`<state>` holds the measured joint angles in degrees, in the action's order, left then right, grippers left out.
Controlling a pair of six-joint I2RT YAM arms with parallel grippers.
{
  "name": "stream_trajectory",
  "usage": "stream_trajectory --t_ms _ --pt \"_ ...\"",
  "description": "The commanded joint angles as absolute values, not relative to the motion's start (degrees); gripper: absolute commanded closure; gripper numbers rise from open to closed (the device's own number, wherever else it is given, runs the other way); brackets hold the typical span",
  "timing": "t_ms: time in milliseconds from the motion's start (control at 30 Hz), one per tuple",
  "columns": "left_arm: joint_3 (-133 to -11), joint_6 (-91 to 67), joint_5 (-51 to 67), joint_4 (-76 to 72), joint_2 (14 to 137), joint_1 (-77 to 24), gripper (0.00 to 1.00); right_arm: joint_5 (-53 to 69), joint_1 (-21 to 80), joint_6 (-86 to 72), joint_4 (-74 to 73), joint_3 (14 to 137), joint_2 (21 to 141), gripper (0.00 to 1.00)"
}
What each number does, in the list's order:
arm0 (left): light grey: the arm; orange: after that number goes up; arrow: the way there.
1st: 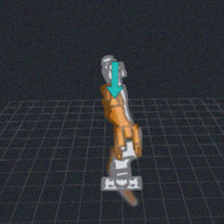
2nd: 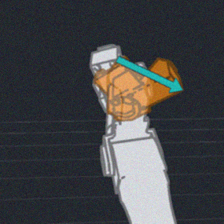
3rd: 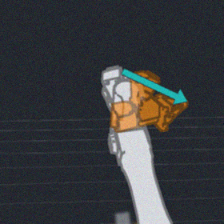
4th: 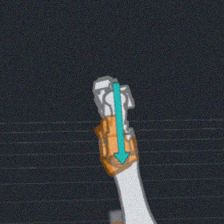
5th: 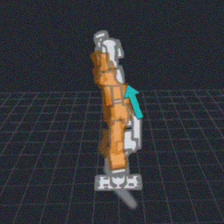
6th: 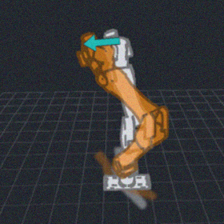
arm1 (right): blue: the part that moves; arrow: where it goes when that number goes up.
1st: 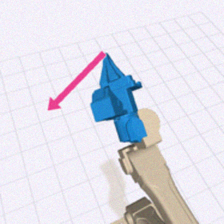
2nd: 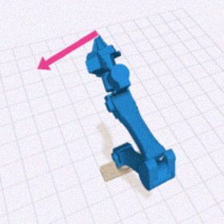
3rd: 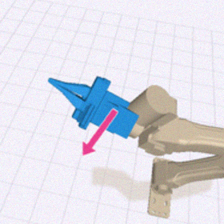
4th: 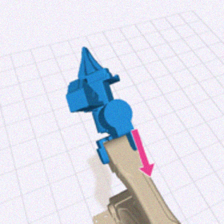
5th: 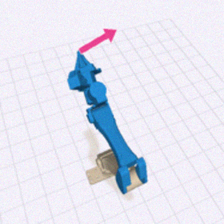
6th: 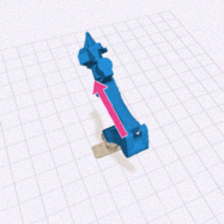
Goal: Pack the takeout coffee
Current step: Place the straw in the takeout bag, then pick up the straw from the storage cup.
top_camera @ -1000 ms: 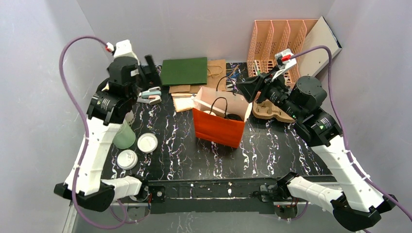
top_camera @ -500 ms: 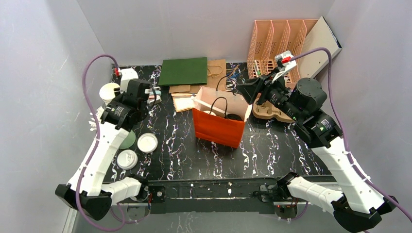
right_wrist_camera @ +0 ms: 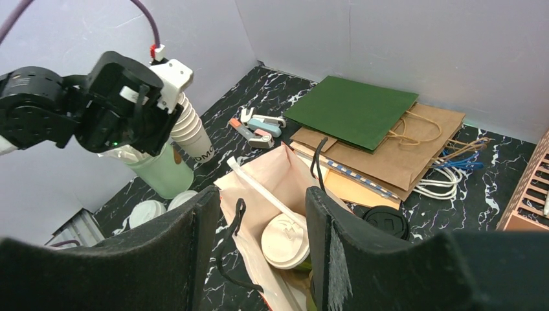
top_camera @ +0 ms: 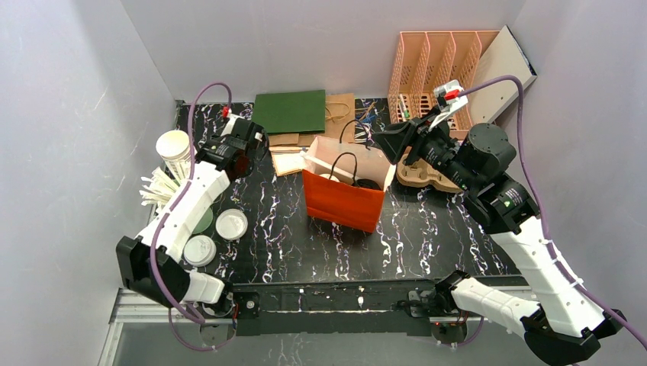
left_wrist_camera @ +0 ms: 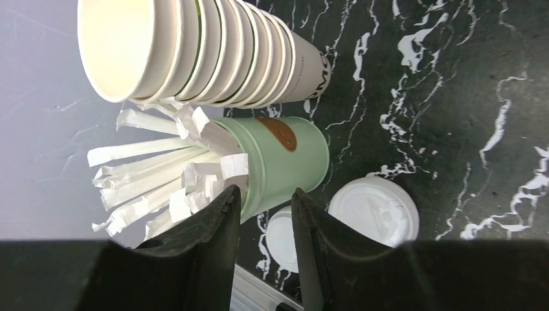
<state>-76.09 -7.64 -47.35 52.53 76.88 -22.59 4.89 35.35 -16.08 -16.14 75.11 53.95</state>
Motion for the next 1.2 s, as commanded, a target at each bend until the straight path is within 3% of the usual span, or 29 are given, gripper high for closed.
stream_trajectory --t_ms 0,267,833,1000,1167 --pt "-75.7 -5.2 -53.7 52.6 78.0 -22.4 0.66 4.9 35.2 -15.1 -13.3 74.8 53.2 0.4" --pt "-74.6 -3.8 -60.0 51.4 81.8 -22.5 0.64 4.6 35.2 -15.0 -13.5 74.8 53.0 0.4" --pt "-73.5 -2.1 -59.5 47.8 85.5 -19.3 0.63 6.1 35.2 -14.9 -12.8 74.5 53.1 0.4" --pt "-73.5 -2.5 -62.4 47.3 86.4 -18.7 0.66 6.1 35.2 -14.8 -13.1 74.9 53.4 0.4" --pt "-73.6 -2.7 -63.7 47.0 86.2 -17.7 0.77 6.2 35.2 -14.7 -13.1 74.5 53.3 0.4"
